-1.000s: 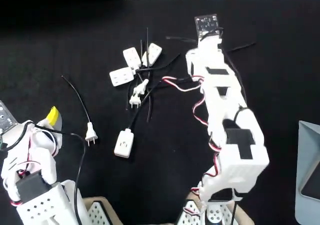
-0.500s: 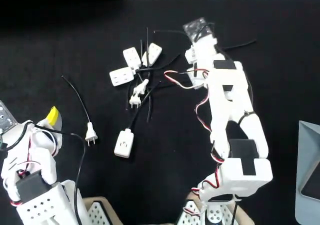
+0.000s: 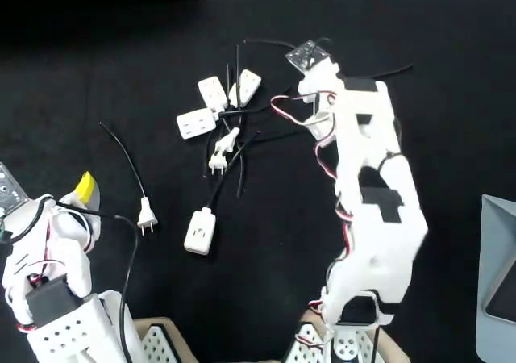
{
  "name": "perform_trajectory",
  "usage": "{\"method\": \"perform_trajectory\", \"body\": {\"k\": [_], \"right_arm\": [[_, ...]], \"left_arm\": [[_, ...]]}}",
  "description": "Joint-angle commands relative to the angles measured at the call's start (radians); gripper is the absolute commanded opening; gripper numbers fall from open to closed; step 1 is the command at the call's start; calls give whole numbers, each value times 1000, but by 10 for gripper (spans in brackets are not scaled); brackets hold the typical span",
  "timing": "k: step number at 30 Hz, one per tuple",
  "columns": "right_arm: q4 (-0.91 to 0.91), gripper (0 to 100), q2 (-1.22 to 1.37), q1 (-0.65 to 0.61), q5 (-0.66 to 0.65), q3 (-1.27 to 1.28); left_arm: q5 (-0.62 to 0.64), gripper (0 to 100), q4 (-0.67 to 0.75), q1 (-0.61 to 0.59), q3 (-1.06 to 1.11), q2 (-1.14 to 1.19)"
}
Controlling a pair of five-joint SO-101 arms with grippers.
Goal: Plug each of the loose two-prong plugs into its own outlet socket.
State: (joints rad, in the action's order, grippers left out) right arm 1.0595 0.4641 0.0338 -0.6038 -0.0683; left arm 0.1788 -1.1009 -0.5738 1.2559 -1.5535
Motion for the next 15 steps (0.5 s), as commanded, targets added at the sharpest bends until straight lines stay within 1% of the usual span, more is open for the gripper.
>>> {"method": "perform_trajectory", "body": {"k": [1, 3, 4, 6, 10, 12, 15], "right_arm": [[51, 346, 120, 14, -6, -188], [77, 336, 173, 14, -6, -229], [100, 310, 194, 12, -6, -251], [126, 221, 217, 9, -6, -282], [133, 6, 223, -9, -8, -303], [167, 30, 223, -17, -8, -302], [261, 13, 217, -41, -6, -303]], "left_arm": [[-5, 296, 26, 1, 1, -8], [-5, 296, 26, 1, 1, -8], [-5, 296, 26, 1, 1, -8], [-5, 296, 26, 1, 1, -8], [-5, 296, 26, 1, 1, -8], [-5, 296, 26, 1, 1, -8], [-6, 296, 26, 1, 2, -8]]}}
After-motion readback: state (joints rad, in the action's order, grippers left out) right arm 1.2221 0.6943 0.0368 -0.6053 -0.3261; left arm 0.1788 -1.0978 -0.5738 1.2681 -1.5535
